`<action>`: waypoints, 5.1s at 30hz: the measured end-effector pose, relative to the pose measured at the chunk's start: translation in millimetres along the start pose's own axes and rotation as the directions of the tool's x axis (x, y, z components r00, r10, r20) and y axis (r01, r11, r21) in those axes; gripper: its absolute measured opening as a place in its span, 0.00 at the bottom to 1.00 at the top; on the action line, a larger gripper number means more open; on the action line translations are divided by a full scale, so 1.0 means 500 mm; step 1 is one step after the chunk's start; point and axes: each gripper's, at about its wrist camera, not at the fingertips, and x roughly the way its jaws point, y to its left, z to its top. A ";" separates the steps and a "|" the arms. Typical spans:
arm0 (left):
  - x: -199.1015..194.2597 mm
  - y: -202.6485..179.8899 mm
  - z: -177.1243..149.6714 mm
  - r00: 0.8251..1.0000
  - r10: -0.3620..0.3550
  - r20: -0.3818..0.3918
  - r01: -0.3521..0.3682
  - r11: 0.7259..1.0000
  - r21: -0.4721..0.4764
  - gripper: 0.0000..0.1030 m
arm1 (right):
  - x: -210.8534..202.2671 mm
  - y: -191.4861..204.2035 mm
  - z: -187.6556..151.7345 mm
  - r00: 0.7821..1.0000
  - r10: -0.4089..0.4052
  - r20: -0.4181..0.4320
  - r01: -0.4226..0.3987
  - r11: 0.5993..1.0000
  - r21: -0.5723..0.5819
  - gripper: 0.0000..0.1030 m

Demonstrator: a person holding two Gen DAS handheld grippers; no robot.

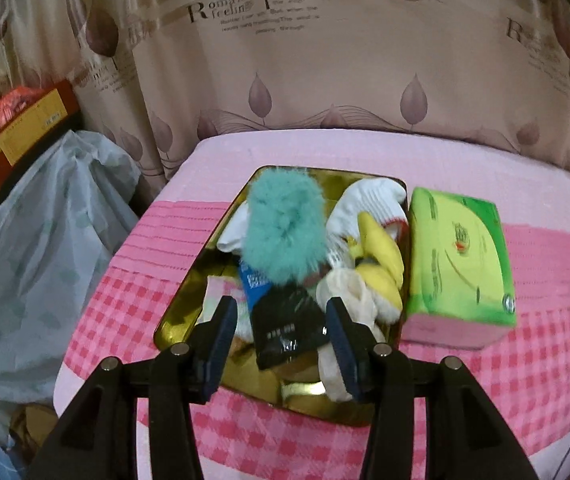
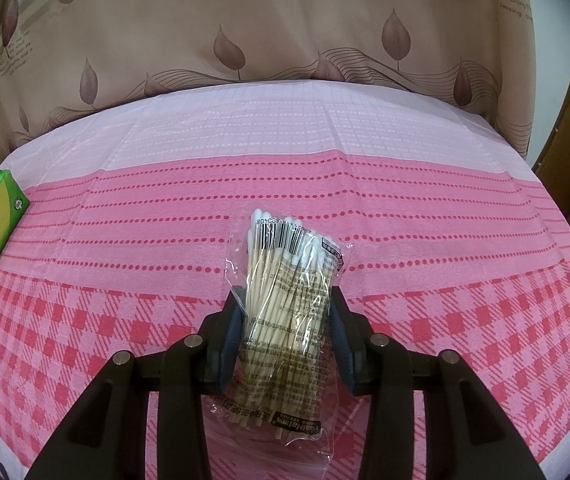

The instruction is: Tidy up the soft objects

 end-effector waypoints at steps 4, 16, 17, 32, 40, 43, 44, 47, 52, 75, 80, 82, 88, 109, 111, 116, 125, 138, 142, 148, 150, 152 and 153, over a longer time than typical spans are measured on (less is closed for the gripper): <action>-0.014 0.005 -0.020 1.000 -0.009 0.017 0.009 1.000 -0.012 0.46 | 0.000 -0.001 0.000 1.000 0.000 0.000 0.000 1.000 0.000 0.38; -0.011 0.011 -0.034 0.999 -0.003 0.035 0.003 1.000 -0.013 0.46 | -0.004 0.006 -0.001 1.000 -0.018 0.005 0.018 1.000 -0.015 0.31; -0.014 0.011 -0.034 0.999 0.000 0.039 0.001 1.000 -0.014 0.46 | -0.003 0.009 -0.001 1.000 -0.016 0.007 0.016 1.000 -0.014 0.31; -0.011 0.023 -0.029 0.999 0.017 0.034 -0.016 0.999 -0.035 0.46 | -0.052 0.116 0.022 0.993 0.107 0.048 -0.102 0.990 -0.097 0.30; -0.008 0.039 -0.028 0.998 0.050 0.030 -0.048 0.997 -0.061 0.46 | -0.104 0.224 0.055 0.967 0.250 0.057 -0.236 0.954 -0.186 0.30; -0.009 0.049 -0.026 0.998 0.062 0.033 -0.059 0.995 -0.078 0.46 | -0.131 0.297 0.058 0.950 0.307 0.052 -0.286 0.927 -0.245 0.30; -0.009 0.051 -0.026 0.998 0.061 0.035 -0.058 0.995 -0.082 0.46 | -0.141 0.328 0.054 0.946 0.319 0.050 -0.295 0.918 -0.265 0.30; -0.006 0.060 -0.024 0.998 0.059 0.028 -0.057 0.994 -0.097 0.46 | -0.155 0.389 0.058 0.932 0.360 0.037 -0.331 0.889 -0.318 0.30; -0.003 0.069 -0.022 0.997 0.069 0.024 -0.065 0.991 -0.115 0.46 | -0.177 0.498 0.060 0.905 0.426 0.014 -0.387 0.835 -0.392 0.30; 0.024 0.146 -0.024 0.988 0.153 -0.032 -0.156 0.956 -0.248 0.46 | -0.062 0.820 0.129 0.874 0.473 -0.106 -0.466 0.758 -0.456 0.30; 0.020 0.154 -0.024 0.987 0.159 -0.026 -0.160 0.950 -0.266 0.46 | -0.057 0.832 0.131 0.877 0.469 -0.108 -0.461 0.758 -0.462 0.30; 0.020 0.157 -0.023 0.987 0.157 -0.023 -0.158 0.949 -0.273 0.46 | -0.055 0.840 0.132 0.879 0.464 -0.106 -0.456 0.757 -0.469 0.31; 0.020 0.159 -0.023 0.988 0.154 -0.020 -0.153 0.948 -0.278 0.46 | -0.049 0.853 0.135 0.886 0.452 -0.102 -0.443 0.765 -0.467 0.34; 0.010 0.142 -0.016 0.993 0.120 0.013 -0.112 0.959 -0.261 0.46 | -0.135 0.778 0.109 0.910 0.415 0.014 -0.364 0.812 -0.456 0.77; 0.007 0.135 -0.015 0.993 0.118 0.021 -0.109 0.963 -0.248 0.46 | -0.148 0.754 0.096 0.912 0.409 0.025 -0.357 0.823 -0.442 0.83; -0.003 0.111 -0.014 0.995 0.093 0.038 -0.084 0.975 -0.205 0.46 | -0.171 0.707 0.060 0.916 0.402 0.017 -0.360 0.838 -0.409 0.88; -0.021 0.075 -0.015 0.998 0.028 0.060 -0.019 0.988 -0.152 0.46 | -0.217 0.644 -0.009 0.927 0.368 0.078 -0.320 0.881 -0.348 0.96; -0.030 0.053 -0.018 0.997 0.011 0.075 -0.002 0.993 -0.115 0.46 | -0.229 0.621 -0.044 0.929 0.350 0.121 -0.302 0.905 -0.301 0.98; -0.031 0.053 -0.017 0.997 0.011 0.076 -0.002 0.993 -0.115 0.46 | -0.230 0.626 -0.049 0.929 0.350 0.116 -0.302 0.903 -0.306 0.98; -0.031 0.051 -0.017 0.997 0.011 0.075 -0.003 0.993 -0.116 0.46 | -0.233 0.636 -0.053 0.930 0.349 0.116 -0.297 0.899 -0.322 0.98; -0.031 0.051 -0.017 0.997 0.011 0.076 -0.002 0.993 -0.115 0.46 | -0.233 0.639 -0.055 0.932 0.345 0.115 -0.292 0.898 -0.328 0.99; -0.031 0.051 -0.017 0.997 0.012 0.076 -0.003 0.993 -0.115 0.46 | -0.235 0.641 -0.056 0.932 0.344 0.115 -0.291 0.898 -0.329 0.99; -0.031 0.051 -0.016 0.997 0.012 0.076 -0.003 0.993 -0.115 0.46 | -0.235 0.641 -0.056 0.931 0.346 0.114 -0.293 0.898 -0.329 0.99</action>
